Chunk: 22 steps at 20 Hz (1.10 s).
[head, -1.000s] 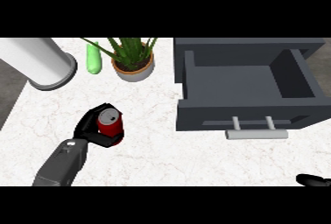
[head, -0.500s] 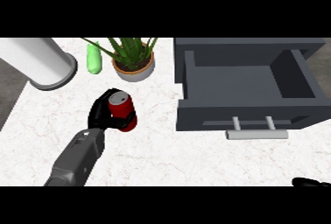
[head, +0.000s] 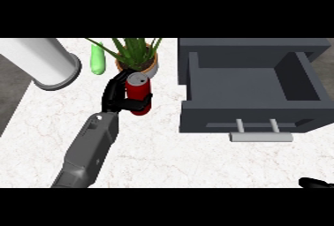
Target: Pick up the can, place it into the drawer and close the drawer
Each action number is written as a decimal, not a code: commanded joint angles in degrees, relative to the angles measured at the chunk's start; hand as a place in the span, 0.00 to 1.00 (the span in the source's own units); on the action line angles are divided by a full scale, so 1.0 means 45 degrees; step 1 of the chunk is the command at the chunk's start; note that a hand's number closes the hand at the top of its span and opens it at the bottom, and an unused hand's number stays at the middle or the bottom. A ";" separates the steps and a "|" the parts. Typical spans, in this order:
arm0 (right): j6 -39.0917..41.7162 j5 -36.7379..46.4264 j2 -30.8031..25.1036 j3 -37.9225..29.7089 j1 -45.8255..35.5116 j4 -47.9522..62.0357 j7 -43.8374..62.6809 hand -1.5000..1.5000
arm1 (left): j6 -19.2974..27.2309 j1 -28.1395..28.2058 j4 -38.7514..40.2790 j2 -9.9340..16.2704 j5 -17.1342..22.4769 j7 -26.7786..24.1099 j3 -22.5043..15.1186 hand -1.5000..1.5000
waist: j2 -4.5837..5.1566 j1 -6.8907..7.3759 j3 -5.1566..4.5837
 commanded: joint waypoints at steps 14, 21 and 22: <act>-0.0092 -0.0147 -0.0698 -0.0365 -0.0894 -0.0018 0.1068 0.00 | 0.3746 -0.2990 -0.5981 -0.0147 0.1442 0.7390 -0.3834 1.00 | 0.0033 -0.0056 -0.0004; -0.0175 0.0232 0.0074 0.0198 -0.0362 -0.0344 0.0372 0.00 | 0.4348 -0.5998 -0.4242 -0.0147 0.1587 0.8478 -0.3794 1.00 | 0.0093 -0.0254 -0.0003; 0.0095 -0.0419 -0.0012 -0.0358 0.0244 -0.0665 0.0430 0.00 | 0.4493 -0.5337 -0.5106 -0.0147 0.1228 0.8709 -0.3963 1.00 | 0.0051 -0.0172 -0.0003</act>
